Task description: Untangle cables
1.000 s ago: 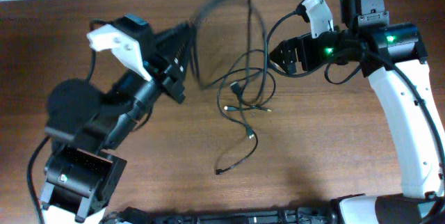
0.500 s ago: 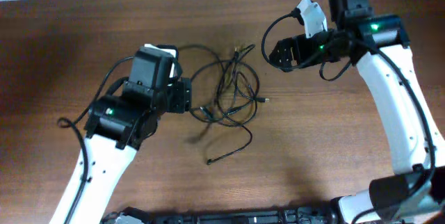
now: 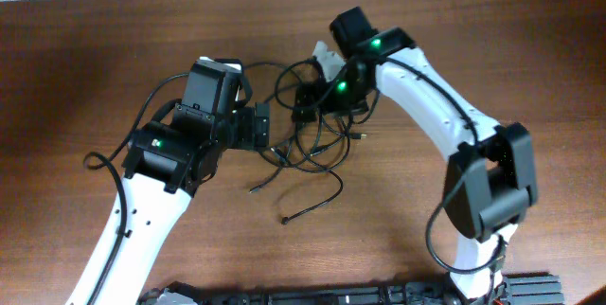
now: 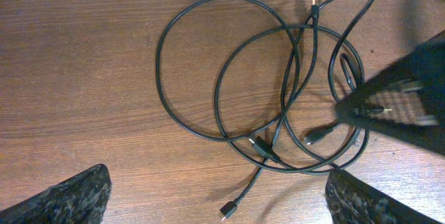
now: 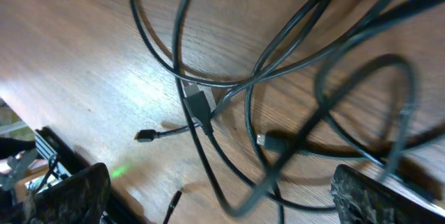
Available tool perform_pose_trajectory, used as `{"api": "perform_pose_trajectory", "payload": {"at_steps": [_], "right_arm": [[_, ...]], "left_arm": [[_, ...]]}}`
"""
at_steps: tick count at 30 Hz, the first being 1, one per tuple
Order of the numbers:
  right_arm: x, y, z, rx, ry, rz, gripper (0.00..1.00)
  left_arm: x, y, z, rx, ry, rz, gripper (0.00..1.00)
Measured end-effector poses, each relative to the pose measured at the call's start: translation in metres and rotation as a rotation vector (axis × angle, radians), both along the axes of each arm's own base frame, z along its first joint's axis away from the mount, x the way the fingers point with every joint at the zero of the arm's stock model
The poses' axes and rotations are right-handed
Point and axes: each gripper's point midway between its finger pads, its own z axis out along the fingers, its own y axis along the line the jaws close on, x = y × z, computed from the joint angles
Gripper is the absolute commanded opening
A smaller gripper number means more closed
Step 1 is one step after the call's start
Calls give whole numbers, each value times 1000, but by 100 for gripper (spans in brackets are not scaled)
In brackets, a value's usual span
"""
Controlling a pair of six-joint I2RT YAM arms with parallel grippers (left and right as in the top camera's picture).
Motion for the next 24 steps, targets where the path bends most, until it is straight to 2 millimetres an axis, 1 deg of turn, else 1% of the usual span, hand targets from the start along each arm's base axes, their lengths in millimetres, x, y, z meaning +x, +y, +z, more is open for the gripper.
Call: {"api": "perform_pose_trajectory", "payload": {"at_steps": [1,2,3,5,8,10,13,14,15,16,17,18,22,24], "right_arm": [[-3,6,-12,-13,34,-5,90],[-5,9,-21,-24,60,-13,87],[-7,11,-31,-39,92,-30,87],[-8,11,-40,-54,129,-59,87],[-11,13,-42,-59,142,-68,87],[-15,12,-47,-86,147,-65,87],[-12,6,-52,-128,124,-73,87],[-11,5,-52,-138,119,-75,83],[-11,4,-53,-140,118,-76,72],[-11,5,-52,-137,121,-77,41],[-12,7,-51,-124,129,-75,14],[-14,9,-50,-107,137,-69,4],[-18,16,-46,-65,163,-65,4],[-20,15,-45,-63,174,-65,4]], "left_arm": [[0,0,0,0,0,0,99],[0,0,0,0,0,0,99],[0,0,0,0,0,0,99],[0,0,0,0,0,0,99],[0,0,0,0,0,0,99],[0,0,0,0,0,0,99],[0,0,0,0,0,0,99],[0,0,0,0,0,0,99],[0,0,0,0,0,0,99],[0,0,0,0,0,1,99],[0,0,0,0,0,0,99],[0,0,0,0,0,0,99],[0,0,0,0,0,0,99],[0,0,0,0,0,0,99]]}}
